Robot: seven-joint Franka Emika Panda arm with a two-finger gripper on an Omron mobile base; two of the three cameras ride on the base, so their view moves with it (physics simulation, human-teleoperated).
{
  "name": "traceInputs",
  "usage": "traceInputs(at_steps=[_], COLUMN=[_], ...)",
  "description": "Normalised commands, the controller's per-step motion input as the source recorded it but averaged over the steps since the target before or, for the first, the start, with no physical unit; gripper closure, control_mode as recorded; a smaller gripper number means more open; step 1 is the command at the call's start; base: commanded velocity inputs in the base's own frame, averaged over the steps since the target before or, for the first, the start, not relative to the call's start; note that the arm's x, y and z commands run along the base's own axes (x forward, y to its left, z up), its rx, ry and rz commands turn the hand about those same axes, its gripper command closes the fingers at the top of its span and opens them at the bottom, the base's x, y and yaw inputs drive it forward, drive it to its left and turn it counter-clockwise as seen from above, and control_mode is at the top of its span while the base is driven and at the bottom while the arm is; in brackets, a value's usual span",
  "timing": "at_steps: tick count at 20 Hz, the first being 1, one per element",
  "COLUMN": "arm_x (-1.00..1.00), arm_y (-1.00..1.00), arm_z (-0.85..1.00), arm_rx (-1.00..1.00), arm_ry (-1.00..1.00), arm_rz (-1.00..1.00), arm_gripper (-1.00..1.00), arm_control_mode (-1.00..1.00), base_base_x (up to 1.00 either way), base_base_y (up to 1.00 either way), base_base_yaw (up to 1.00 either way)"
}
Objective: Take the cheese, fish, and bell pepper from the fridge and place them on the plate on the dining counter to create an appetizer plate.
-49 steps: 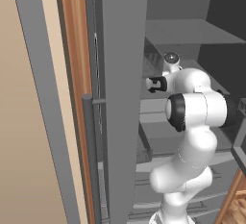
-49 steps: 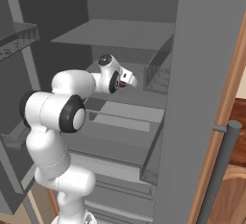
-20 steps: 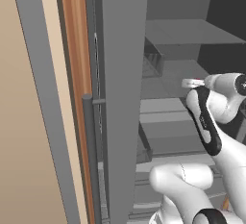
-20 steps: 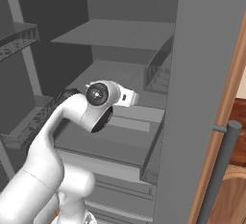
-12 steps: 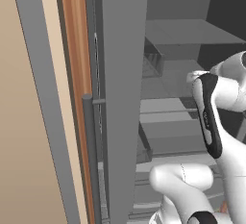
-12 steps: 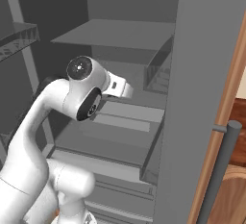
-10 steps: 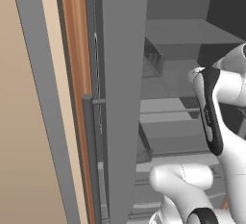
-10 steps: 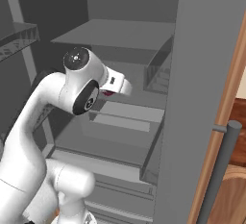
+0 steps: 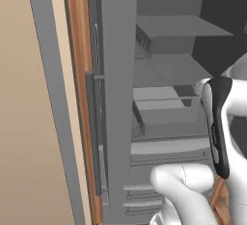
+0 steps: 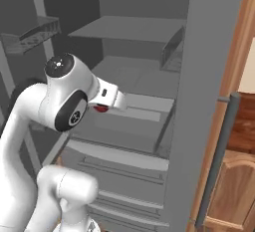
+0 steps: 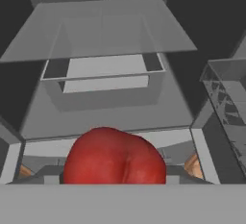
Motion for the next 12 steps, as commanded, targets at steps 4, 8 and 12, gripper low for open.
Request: traceInputs(at_steps=[4,8,12], arm_x=[0.00,0.00,0.00], arm_y=[0.00,0.00,0.00], arm_z=[0.00,0.00,0.00], arm_rx=[0.00,0.00,0.00], arm_ry=[0.00,0.00,0.00], arm_rz=[0.00,0.00,0.00], arm_gripper=[1.00,1.00,1.00], arm_control_mode=[1.00,1.00,1.00], base_base_x=[-0.94,-0.86,-0.39], base_base_y=[0.28,0.44,0.75], base_base_yaw=[0.00,0.00,-0.10])
